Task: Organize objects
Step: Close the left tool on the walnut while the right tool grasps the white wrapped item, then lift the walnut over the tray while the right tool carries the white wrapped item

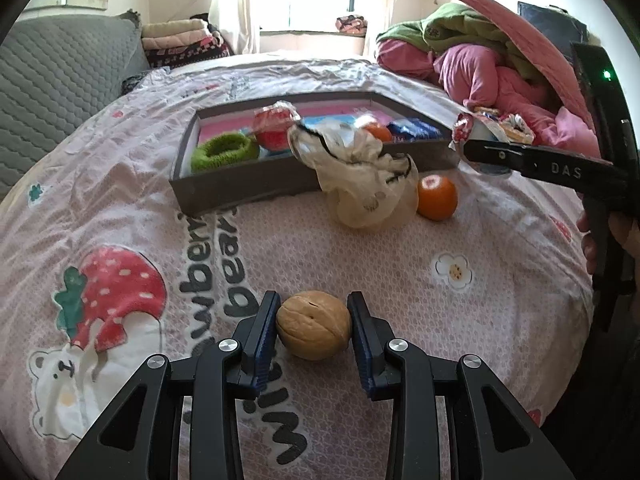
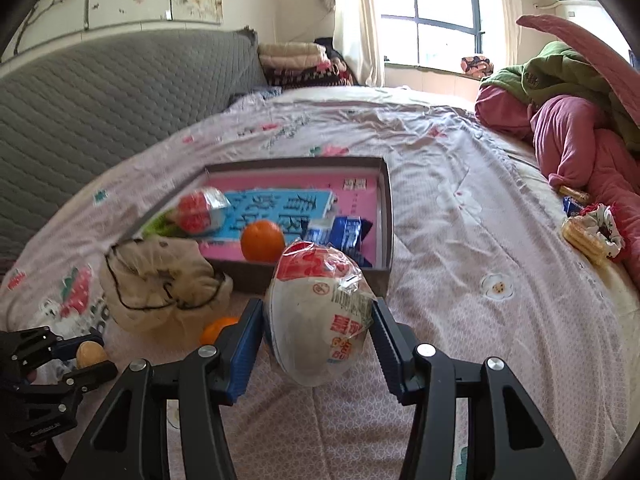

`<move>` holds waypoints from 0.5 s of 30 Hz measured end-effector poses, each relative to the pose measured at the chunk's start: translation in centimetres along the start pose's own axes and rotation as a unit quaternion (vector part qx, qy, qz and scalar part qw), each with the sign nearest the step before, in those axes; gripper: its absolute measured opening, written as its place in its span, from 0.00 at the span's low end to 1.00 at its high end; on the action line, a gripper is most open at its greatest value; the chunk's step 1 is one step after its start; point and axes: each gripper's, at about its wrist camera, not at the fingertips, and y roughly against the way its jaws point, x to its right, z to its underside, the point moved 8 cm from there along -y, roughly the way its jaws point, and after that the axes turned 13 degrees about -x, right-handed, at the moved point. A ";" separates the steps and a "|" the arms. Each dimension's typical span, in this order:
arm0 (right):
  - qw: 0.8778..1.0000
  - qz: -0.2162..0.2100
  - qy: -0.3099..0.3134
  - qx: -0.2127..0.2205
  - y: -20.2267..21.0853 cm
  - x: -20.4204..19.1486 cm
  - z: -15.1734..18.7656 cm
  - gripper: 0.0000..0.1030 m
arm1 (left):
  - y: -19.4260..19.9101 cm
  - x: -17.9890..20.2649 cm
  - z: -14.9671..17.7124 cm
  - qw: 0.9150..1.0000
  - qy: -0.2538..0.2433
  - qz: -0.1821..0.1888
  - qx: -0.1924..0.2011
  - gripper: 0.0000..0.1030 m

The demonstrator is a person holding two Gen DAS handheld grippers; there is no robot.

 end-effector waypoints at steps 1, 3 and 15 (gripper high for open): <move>1.000 -0.003 -0.002 0.005 0.2 0.0 -0.1 0.52 | 0.1 0.0 -0.1 1.000 -0.002 -0.003 0.003 0.34; 1.000 -0.006 -0.002 0.010 0.6 -0.1 -0.2 0.52 | 0.5 -0.1 -0.4 1.000 -0.003 -0.009 0.008 0.34; 0.999 -0.015 0.016 0.040 2.3 -1.2 -0.8 0.52 | 2.3 -0.3 -2.0 0.999 0.004 -0.018 0.029 0.34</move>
